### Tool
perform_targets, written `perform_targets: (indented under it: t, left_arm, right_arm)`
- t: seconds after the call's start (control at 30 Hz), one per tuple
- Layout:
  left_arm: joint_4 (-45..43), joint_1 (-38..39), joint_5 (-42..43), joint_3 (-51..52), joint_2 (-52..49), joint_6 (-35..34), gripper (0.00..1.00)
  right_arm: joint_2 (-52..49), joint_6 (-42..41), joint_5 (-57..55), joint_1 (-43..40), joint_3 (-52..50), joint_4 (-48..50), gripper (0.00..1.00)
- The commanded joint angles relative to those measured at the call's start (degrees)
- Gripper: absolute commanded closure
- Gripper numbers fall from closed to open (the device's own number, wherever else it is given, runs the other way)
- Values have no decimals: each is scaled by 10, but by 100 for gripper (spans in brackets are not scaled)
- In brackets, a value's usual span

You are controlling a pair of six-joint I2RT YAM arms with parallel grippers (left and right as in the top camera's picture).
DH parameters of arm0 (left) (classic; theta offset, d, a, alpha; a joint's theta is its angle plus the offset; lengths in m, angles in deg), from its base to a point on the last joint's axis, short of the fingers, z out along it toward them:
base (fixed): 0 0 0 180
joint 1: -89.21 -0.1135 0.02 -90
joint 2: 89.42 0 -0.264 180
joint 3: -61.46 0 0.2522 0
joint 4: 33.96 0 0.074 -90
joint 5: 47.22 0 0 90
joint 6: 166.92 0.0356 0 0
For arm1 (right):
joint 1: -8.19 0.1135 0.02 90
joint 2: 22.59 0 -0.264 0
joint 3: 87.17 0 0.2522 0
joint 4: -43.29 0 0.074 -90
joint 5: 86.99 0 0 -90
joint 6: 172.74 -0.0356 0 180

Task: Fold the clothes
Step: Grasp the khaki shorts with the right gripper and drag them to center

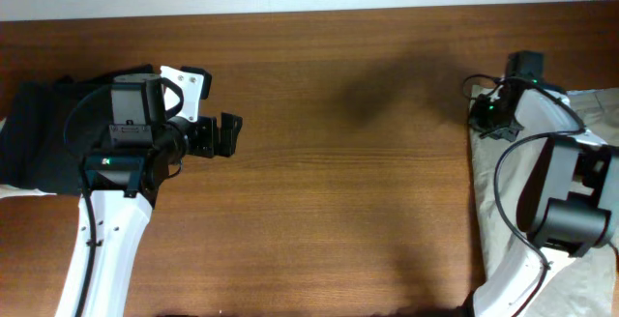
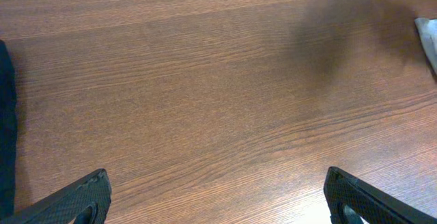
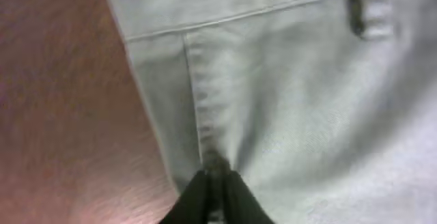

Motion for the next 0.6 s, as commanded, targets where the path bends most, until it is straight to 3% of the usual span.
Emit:
perform_targets:
  t: [0.0,0.07,0.17,0.33,0.43,0.57]
  left_arm:
    - [-1,-3,10,-13,7,-3,1]
    - [-1,-3,4,-13,7,-3,1]
    - [-1,-3,-24,-14,7,-3,1]
    - [-1,-3,-109,-34,7,-3,1]
    - [-1,-3,-119,-52,7,-2,1]
    - [4,-3,-119,-52,7,2,1]
  right_arm:
    - [-6,-6,1,61,8,-7,96]
    - [-6,-6,17,96,9,-7,96]
    - [-6,-2,102,214,9,-5,96]
    - [-6,80,161,404,10,-3,96]
    - [-4,140,111,530,10,-20,82]
    - [28,140,40,549,25,-69,67]
